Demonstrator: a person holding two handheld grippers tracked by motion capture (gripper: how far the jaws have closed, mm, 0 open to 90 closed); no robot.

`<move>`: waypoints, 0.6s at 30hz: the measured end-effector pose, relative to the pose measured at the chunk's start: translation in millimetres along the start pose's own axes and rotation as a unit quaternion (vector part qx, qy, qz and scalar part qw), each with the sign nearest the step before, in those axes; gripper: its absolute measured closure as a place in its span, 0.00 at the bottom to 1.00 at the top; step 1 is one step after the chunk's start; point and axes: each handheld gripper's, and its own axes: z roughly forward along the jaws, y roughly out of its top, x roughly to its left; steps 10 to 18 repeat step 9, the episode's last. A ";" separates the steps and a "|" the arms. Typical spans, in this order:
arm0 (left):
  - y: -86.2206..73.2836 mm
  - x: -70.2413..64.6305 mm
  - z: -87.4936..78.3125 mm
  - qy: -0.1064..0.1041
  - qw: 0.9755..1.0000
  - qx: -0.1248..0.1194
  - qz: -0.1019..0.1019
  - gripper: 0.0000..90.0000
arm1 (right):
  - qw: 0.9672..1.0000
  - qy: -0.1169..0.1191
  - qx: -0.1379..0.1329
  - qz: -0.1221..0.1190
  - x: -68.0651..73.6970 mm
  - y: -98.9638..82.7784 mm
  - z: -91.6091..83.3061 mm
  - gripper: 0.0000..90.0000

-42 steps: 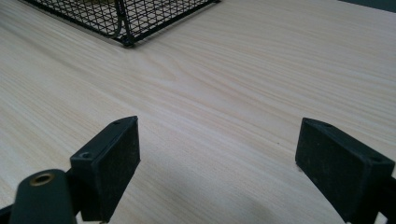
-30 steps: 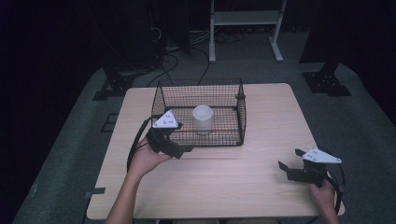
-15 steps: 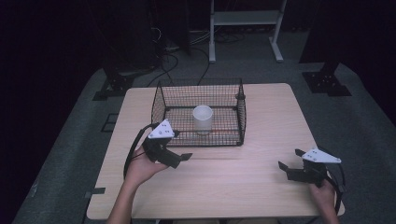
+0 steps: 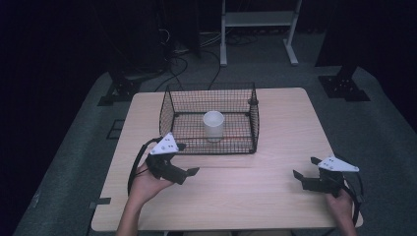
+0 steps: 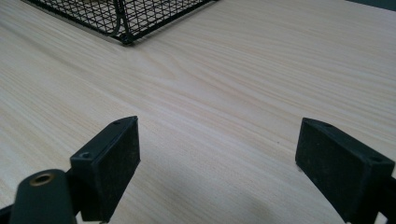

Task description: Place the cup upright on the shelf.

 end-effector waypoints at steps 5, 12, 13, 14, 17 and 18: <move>-9.0 -6.5 -2.1 -0.001 1.000 -0.010 -0.006 0.09 | 1.000 -0.002 0.001 0.000 0.0 -0.1 0.0 0.15; -22.5 -16.3 -4.2 0.002 1.000 -0.029 -0.012 0.09 | 1.000 -0.001 0.001 -0.001 0.2 -0.1 -0.1 0.15; -22.5 -16.3 -4.2 0.002 1.000 -0.029 -0.012 0.09 | 1.000 -0.001 0.001 -0.001 0.2 -0.1 -0.1 0.15; -22.5 -16.3 -4.2 0.002 1.000 -0.029 -0.012 0.09 | 1.000 -0.001 0.001 -0.001 0.2 -0.1 -0.1 0.15; -22.5 -16.3 -4.2 0.002 1.000 -0.029 -0.012 0.09 | 1.000 -0.001 0.001 -0.001 0.2 -0.1 -0.1 0.15; -22.5 -16.3 -4.2 0.002 1.000 -0.029 -0.012 0.09 | 1.000 -0.001 0.001 -0.001 0.2 -0.1 -0.1 0.15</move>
